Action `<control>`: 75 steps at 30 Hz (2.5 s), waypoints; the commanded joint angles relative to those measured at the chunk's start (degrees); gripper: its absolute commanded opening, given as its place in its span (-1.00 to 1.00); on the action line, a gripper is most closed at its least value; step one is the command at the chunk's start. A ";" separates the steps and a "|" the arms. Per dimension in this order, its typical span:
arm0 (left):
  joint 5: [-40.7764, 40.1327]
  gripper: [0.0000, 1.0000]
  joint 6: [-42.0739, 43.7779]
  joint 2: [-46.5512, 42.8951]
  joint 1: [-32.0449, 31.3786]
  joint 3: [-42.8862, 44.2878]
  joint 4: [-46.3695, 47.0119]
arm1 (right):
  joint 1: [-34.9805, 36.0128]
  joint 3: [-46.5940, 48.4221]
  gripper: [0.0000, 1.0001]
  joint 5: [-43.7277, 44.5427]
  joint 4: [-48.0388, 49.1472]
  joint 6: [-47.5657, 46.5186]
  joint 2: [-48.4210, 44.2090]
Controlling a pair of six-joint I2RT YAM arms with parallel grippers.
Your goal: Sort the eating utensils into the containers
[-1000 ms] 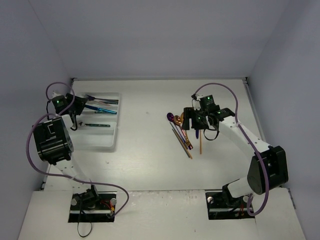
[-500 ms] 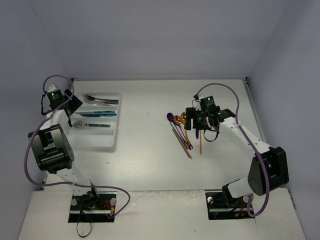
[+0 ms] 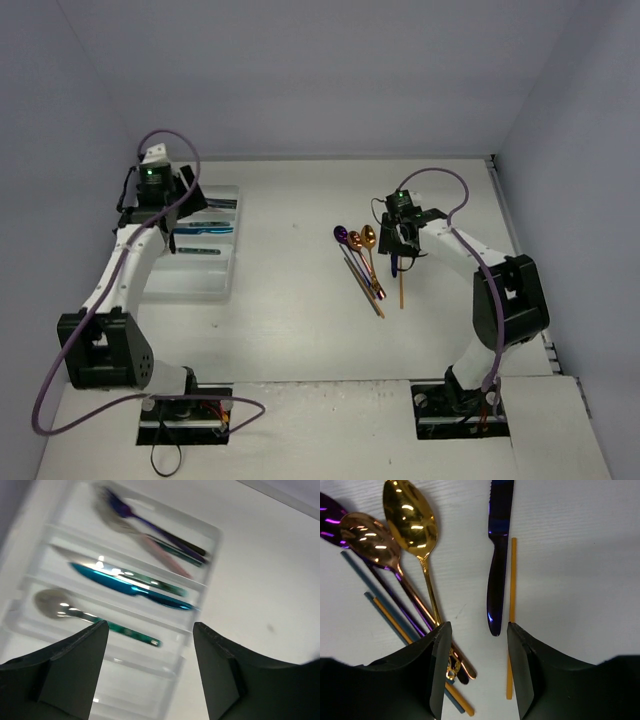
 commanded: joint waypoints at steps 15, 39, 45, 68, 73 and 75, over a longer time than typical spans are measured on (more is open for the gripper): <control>3.05 0.32 -5.81 -7.80 -19.25 -2.97 -4.55 | -2.38 6.00 -0.28 2.33 2.90 5.29 12.53; 5.60 0.32 -8.46 -4.19 -25.74 0.13 -4.02 | -4.35 7.29 -1.00 1.79 4.13 2.32 18.88; 9.36 0.32 -9.50 -0.75 -29.36 3.51 -2.33 | -3.98 6.36 -1.00 1.17 4.49 -1.93 9.41; 27.72 0.32 -24.32 13.48 -34.75 11.93 25.25 | 0.98 2.71 -1.00 -29.98 4.75 -16.14 -15.92; 27.30 0.32 -25.17 16.47 -35.51 14.70 25.51 | 2.01 2.62 -1.00 -32.01 4.75 -16.10 -16.80; 27.32 0.32 -25.81 17.48 -35.83 15.64 25.51 | 2.64 2.62 -1.00 -32.28 4.84 -16.12 -16.96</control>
